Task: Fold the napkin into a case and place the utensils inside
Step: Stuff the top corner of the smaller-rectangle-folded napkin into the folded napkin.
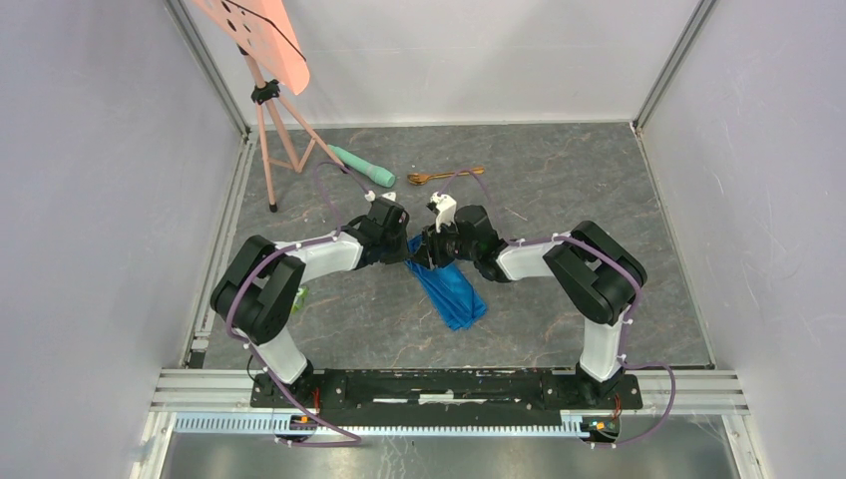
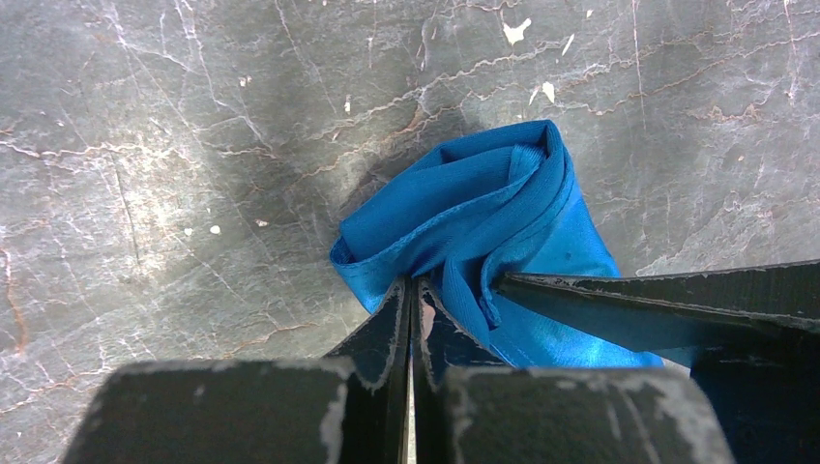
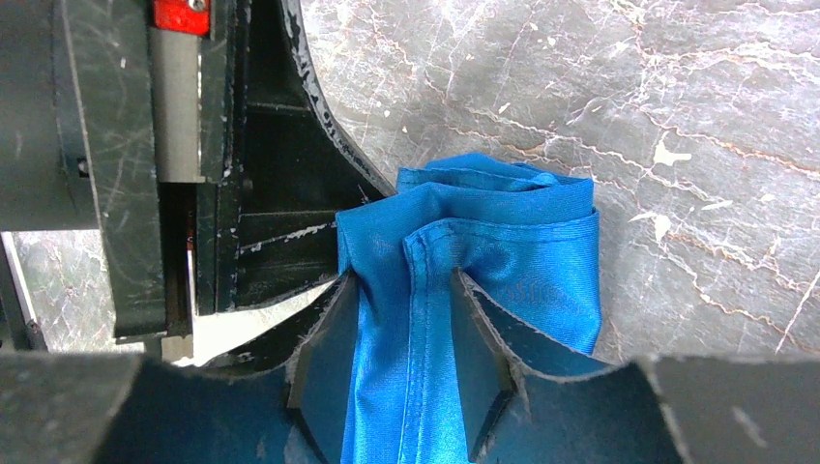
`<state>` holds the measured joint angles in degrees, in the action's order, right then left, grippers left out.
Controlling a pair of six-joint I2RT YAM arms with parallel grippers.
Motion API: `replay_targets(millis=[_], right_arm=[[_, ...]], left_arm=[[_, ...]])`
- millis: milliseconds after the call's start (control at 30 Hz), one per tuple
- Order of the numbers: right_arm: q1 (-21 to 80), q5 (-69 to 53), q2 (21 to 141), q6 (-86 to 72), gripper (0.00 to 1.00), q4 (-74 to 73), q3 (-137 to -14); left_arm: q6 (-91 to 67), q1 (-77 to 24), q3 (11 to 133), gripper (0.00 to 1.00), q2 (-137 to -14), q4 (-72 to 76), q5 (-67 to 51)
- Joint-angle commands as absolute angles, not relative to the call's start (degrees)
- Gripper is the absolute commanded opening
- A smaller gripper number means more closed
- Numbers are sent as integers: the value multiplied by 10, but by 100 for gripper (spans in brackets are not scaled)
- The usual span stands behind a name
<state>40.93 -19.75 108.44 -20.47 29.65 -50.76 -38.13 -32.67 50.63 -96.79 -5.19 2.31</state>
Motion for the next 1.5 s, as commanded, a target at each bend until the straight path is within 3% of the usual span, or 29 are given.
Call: replay_targets(millis=[0, 333, 533, 767, 967, 1000, 1267, 1467], right_arm=[[411, -230, 1082, -193, 47, 352, -496], [411, -229, 1079, -174, 57, 388, -470], [412, -197, 1092, -170, 56, 384, -482], [413, -183, 1097, -175, 37, 382, -492], [415, -179, 1087, -205, 3, 381, -495], [415, -174, 1084, -207, 1, 365, -499], [415, -137, 1046, -205, 1, 225, -514], [416, -156, 1082, -195, 1, 206, -552]], left_arm=[[-407, -324, 503, 2, -952, -31, 8], [-405, -320, 504, 2, -953, -31, 3], [-406, -321, 501, 2, -947, -29, -10], [-403, -320, 498, 2, -942, -26, -15], [-404, -320, 491, 2, -935, -21, -10], [-404, -320, 489, 2, -930, -22, -4], [-390, -319, 480, 2, -912, -12, 17], [-385, -319, 471, 2, -904, 11, 4]])
